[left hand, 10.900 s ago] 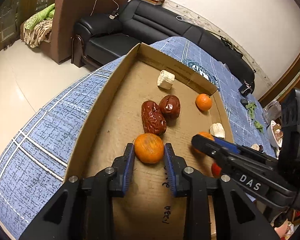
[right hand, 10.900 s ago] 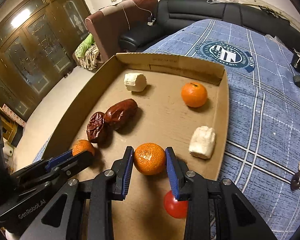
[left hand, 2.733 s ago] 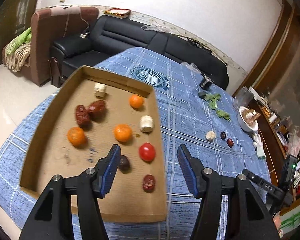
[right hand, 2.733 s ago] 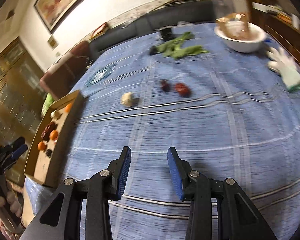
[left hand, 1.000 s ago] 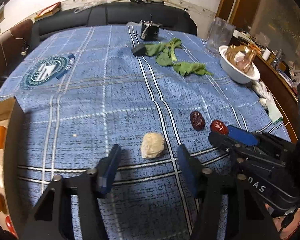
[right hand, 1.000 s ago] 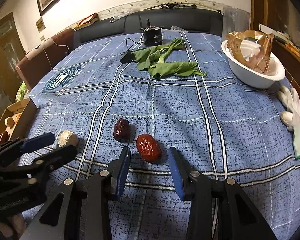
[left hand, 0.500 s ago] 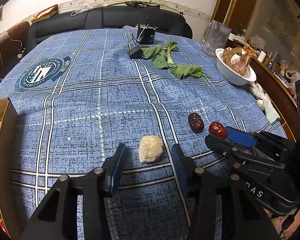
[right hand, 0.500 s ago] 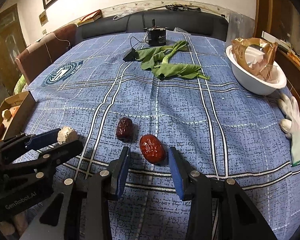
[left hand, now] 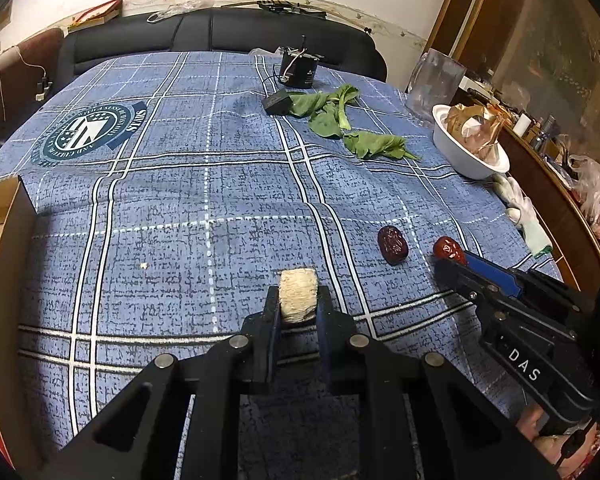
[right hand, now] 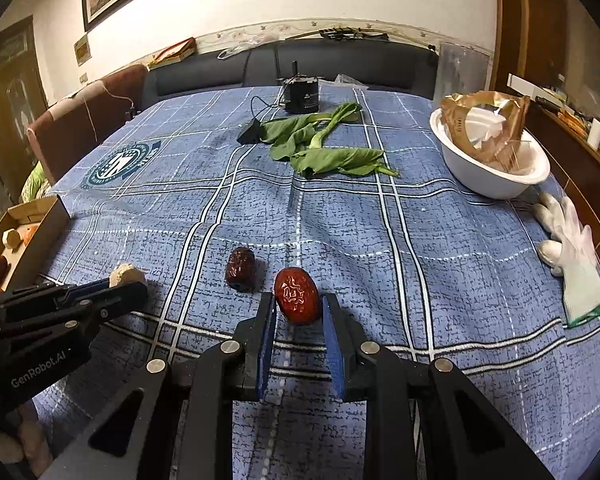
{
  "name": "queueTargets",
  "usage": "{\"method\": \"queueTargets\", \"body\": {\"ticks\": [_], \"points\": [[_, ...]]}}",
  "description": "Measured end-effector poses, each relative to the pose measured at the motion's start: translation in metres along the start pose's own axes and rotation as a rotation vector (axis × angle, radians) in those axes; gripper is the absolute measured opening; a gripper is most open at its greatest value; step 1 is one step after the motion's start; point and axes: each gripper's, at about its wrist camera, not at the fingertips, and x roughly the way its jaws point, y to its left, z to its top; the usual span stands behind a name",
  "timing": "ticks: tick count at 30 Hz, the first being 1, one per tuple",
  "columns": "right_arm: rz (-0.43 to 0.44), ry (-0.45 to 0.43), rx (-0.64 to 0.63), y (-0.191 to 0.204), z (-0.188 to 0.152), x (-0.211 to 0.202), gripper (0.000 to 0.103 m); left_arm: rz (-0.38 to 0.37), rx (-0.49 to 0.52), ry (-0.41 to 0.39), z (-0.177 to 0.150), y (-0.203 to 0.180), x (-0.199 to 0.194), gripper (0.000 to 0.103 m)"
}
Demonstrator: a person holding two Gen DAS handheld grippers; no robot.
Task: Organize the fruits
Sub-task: 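Grasp the white cube with the left tool while the right tool grasps a red date, then carry the white cube and red date over the tray and lower them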
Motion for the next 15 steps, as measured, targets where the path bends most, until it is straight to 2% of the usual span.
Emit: {"method": "queueTargets", "body": {"ticks": [6, 10, 15], "points": [[-0.015, -0.015, -0.006, 0.003, -0.004, -0.008, 0.025, -0.011, -0.035, -0.041, -0.002, 0.004, -0.022, 0.015], [0.003, -0.028, -0.007, 0.011, -0.005, -0.022, 0.025, -0.036, -0.073, -0.126, -0.007, 0.015, -0.070, 0.016], [0.065, -0.044, 0.000, 0.028, -0.012, -0.047, 0.025, 0.007, -0.103, -0.194, -0.034, 0.041, -0.131, 0.016]]}}
